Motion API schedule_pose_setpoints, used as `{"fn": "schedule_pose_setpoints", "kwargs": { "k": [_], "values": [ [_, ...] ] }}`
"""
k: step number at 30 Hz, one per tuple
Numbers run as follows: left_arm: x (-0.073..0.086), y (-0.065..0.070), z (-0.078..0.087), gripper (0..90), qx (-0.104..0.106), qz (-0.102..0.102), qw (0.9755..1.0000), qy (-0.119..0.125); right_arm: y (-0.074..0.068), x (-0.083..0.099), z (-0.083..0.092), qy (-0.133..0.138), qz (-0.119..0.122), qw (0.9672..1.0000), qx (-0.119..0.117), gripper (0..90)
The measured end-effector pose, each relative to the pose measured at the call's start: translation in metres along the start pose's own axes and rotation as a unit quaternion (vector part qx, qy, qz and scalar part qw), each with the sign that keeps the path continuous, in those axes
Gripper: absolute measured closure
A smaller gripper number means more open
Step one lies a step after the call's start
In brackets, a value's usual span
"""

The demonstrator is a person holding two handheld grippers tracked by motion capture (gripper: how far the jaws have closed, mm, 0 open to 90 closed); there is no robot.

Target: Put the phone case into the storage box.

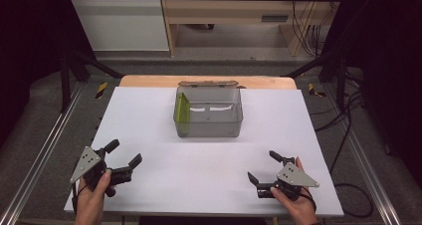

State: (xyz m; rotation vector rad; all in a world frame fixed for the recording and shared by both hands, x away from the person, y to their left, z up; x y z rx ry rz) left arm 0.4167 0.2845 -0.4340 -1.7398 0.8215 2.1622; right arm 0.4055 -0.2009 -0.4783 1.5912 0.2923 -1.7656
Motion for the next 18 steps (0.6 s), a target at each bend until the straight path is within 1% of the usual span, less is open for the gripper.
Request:
{"fn": "schedule_pose_setpoints", "kwargs": {
  "k": [3, 5, 9, 14, 18],
  "values": [
    [0.003, 0.002, -0.001, 1.5, 0.002, -0.004, 1.0000, -0.002, 0.000, 0.000, 0.000, 0.000, -0.001, 1.0000, 0.000, 2.1],
    [0.005, 0.003, -0.002, 1.5, 0.003, -0.002, 1.0000, -0.002, 0.000, 0.000, 0.000, 0.002, -0.002, 1.0000, -0.001, 2.1],
    [0.009, 0.005, -0.004, 1.5, 0.005, -0.008, 0.9999, -0.007, 0.000, 0.000, 0.000, 0.002, 0.001, 1.0000, -0.001, 2.1],
    [0.015, 0.009, -0.007, 1.6, 0.009, -0.001, 1.0000, -0.005, 0.000, 0.000, 0.000, 0.003, 0.002, 1.0000, -0.001, 2.3],
    [0.019, 0.010, -0.008, 1.6, 0.011, 0.000, 0.9999, -0.005, 0.000, 0.000, 0.000, 0.003, 0.004, 1.0000, -0.002, 2.3]
  ]
}}
Point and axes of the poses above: each handheld gripper's, and its own axes: z roughly backward along the jaws, x roughly out of its underside, y roughly to its right, the point moved 2 cm from there along -z, roughly forward along the jaws, and after that the axes turned 11 degrees about z, right-handed, at the moved point
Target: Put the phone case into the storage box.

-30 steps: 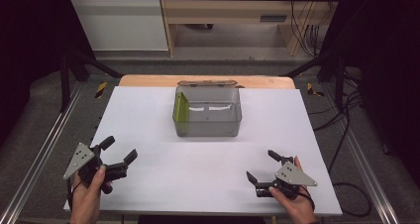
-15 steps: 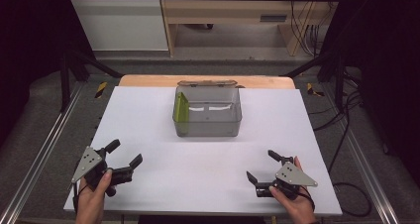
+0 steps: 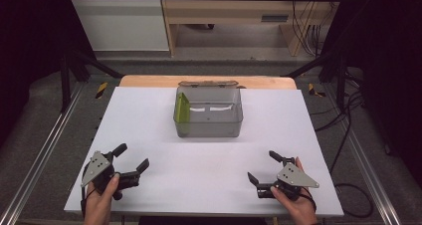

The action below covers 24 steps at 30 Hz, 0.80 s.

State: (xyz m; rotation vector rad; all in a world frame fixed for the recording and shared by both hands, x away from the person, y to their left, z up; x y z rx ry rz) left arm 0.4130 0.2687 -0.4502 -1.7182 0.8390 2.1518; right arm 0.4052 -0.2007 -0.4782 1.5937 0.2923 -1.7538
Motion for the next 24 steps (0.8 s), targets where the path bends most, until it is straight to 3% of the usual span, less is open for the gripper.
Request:
{"fn": "schedule_pose_setpoints", "kwargs": {
  "k": [18, 24],
  "values": [
    [0.017, 0.001, -0.001, 1.8, 0.000, -0.005, 1.0000, 0.000, 0.004, 0.001, 0.003, 0.004, -0.002, 1.0000, 0.003, 2.8],
    [0.019, 0.000, 0.003, 1.8, -0.003, -0.012, 0.9998, 0.015, 0.011, 0.004, 0.007, 0.004, -0.004, 0.9999, 0.016, 3.0]
  ]
}}
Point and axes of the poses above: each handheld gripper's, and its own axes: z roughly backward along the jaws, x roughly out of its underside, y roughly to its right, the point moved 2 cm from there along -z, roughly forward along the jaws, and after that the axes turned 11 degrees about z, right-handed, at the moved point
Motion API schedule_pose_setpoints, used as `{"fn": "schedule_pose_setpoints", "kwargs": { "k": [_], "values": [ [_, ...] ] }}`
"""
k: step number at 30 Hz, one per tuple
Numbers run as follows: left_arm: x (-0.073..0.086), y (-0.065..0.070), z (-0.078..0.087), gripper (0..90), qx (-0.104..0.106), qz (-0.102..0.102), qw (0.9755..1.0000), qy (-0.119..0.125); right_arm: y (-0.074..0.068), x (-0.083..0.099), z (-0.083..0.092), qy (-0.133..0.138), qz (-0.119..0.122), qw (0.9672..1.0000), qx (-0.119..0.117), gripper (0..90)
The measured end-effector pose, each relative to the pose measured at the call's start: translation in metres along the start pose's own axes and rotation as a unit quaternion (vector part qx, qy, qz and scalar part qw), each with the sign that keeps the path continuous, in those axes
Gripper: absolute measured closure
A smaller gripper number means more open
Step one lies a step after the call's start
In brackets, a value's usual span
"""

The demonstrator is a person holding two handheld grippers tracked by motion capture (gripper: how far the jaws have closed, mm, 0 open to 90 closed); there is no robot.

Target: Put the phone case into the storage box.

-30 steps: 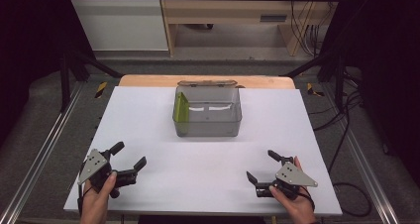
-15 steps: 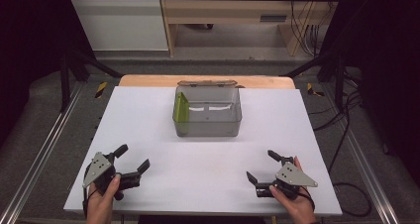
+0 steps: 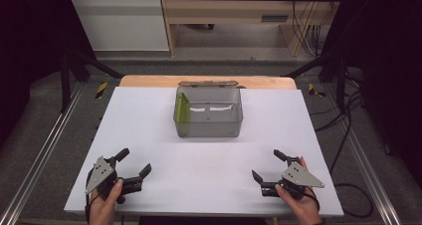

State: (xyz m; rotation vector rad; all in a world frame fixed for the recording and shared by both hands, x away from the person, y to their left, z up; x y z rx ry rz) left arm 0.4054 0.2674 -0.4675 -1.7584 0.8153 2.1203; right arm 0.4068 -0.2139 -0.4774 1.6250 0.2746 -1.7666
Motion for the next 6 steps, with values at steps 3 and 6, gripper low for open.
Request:
{"fn": "schedule_pose_setpoints", "kwargs": {
  "k": [3, 6],
  "values": [
    [-0.0004, 0.0000, 0.0034, 1.7, -0.004, 0.001, 1.0000, 0.004, 0.0039, 0.0036, 0.0013, -0.007, -0.003, 0.9999, 0.010, 3.0],
    [-0.0016, -0.0004, 0.0053, 1.7, -0.009, -0.005, 0.9999, 0.007, 0.0066, 0.0060, 0.0007, -0.013, -0.007, 0.9997, 0.018, 2.9]
  ]
}}
Point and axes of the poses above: each handheld gripper's, and its own axes: z roughly backward along the jaws, x roughly out of its underside, y roughly to its right, the point moved 2 cm from there along -z, roughly forward along the jaws, and after that the axes turned 11 degrees about z, right-handed, at the moved point
